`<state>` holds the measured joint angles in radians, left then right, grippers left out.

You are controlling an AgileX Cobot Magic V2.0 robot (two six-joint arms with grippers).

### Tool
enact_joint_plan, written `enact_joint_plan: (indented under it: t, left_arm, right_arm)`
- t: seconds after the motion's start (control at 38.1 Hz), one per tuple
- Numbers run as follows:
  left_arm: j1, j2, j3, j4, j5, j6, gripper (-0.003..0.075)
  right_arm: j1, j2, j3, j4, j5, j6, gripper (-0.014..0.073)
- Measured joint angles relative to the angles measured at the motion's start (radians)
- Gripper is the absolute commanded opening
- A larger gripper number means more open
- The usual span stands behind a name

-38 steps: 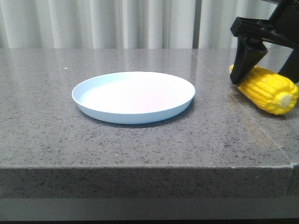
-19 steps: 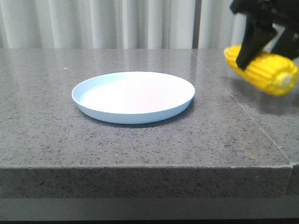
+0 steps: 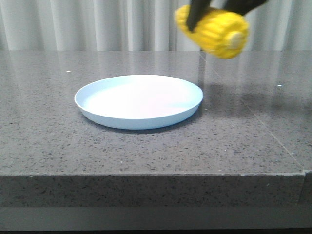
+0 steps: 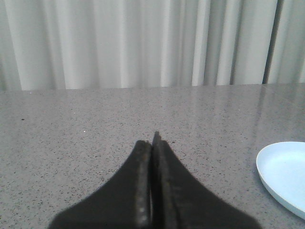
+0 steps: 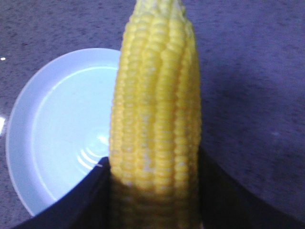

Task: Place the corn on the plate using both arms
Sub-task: 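Carry the corn with the right gripper over the plate and lower it, then open the right gripper and lift it away from the corn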

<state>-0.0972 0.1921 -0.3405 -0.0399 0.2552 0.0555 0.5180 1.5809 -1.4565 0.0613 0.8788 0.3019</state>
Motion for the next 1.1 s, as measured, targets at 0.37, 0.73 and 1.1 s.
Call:
enact_joint_plan:
  t: [0.37, 0.73, 1.1]
  left_arm:
    - [0.0, 0.0, 0.0, 0.0, 0.0, 0.0, -0.002]
    - [0.0, 0.0, 0.0, 0.0, 0.0, 0.0, -0.002]
    - [0.0, 0.0, 0.0, 0.0, 0.0, 0.0, -0.002]
  right_arm:
    - [0.124, 0.212, -0.102, -0.005, -0.008, 0.079, 0.0133]
    - [0.124, 0.244, -0.105, -0.009, -0.006, 0.084, 0.044]
    - [0.124, 0.244, -0.148, -0.009, 0.011, 0.084, 0.0573]
